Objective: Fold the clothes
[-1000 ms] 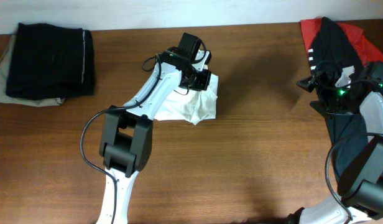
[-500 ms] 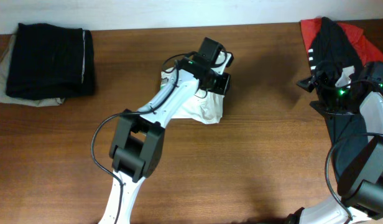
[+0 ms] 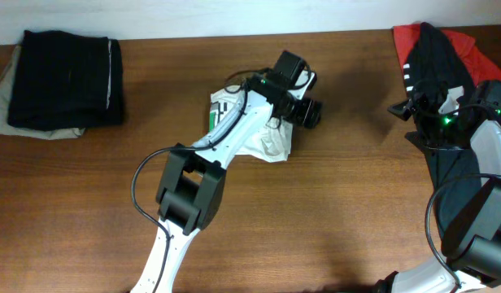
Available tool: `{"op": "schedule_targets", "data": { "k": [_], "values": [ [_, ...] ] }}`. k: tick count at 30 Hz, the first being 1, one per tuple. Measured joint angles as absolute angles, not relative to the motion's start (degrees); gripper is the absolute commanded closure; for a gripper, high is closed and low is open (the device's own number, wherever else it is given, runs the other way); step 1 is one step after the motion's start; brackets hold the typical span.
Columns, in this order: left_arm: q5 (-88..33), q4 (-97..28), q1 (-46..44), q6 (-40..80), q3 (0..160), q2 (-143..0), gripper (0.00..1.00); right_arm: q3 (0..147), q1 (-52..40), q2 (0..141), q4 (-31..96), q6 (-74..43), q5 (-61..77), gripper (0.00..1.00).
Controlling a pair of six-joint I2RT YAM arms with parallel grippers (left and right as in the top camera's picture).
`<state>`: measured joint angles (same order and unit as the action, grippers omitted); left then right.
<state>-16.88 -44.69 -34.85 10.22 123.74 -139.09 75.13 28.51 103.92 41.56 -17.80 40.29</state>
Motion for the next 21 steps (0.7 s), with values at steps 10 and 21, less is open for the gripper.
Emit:
{"op": "schedule_targets", "data": {
  "k": [10,21],
  "values": [
    [-15.73,-62.78,-27.66,10.39,134.43,-139.09,0.11,75.13,28.51,103.92,41.52,-17.80,40.27,0.01],
    [-16.05,-58.89,-32.03,10.39,131.41,-145.03,0.11,75.13,28.51,103.92,41.54,-17.80,40.27,0.01]
  ]
}}
